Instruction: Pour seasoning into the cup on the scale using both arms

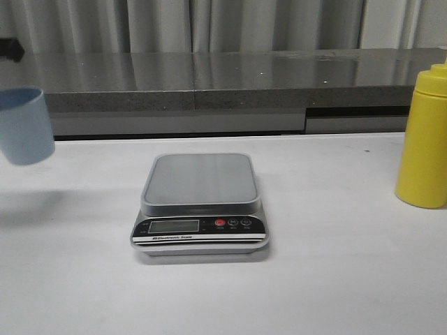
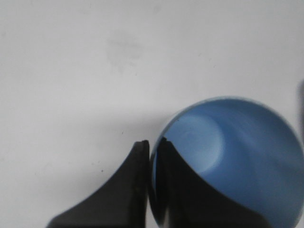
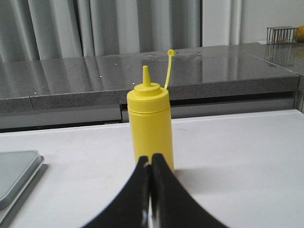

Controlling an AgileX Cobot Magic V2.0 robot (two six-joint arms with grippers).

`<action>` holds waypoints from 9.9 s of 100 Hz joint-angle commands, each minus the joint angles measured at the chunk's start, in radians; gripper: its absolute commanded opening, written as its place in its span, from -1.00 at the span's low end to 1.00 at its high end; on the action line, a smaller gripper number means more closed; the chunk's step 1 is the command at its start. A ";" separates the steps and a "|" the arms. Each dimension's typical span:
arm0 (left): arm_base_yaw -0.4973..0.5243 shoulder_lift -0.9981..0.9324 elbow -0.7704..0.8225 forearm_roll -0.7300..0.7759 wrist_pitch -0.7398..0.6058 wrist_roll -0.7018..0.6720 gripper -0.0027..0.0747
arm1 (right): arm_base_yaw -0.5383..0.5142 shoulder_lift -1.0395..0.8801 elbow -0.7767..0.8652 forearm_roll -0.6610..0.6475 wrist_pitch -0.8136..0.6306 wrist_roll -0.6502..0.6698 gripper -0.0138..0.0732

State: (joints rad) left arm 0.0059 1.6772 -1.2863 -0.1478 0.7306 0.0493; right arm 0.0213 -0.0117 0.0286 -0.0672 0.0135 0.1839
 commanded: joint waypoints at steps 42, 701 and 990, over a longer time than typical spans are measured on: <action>-0.341 -0.012 -0.310 0.005 0.113 0.054 -0.98 | -0.003 -0.018 -0.018 0.003 -0.078 -0.010 -0.84; -0.165 -1.486 0.951 0.053 -0.371 -0.113 -0.98 | -0.003 1.719 -0.655 0.022 -0.762 0.015 0.50; -0.165 -1.486 0.951 0.053 -0.371 -0.113 -0.98 | 0.756 1.828 -1.426 -1.434 0.935 -0.484 -0.09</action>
State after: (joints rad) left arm -0.1596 0.1808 -0.3089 -0.0902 0.4431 -0.0538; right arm 0.7681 1.8565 -1.3651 -1.3909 0.9098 -0.2907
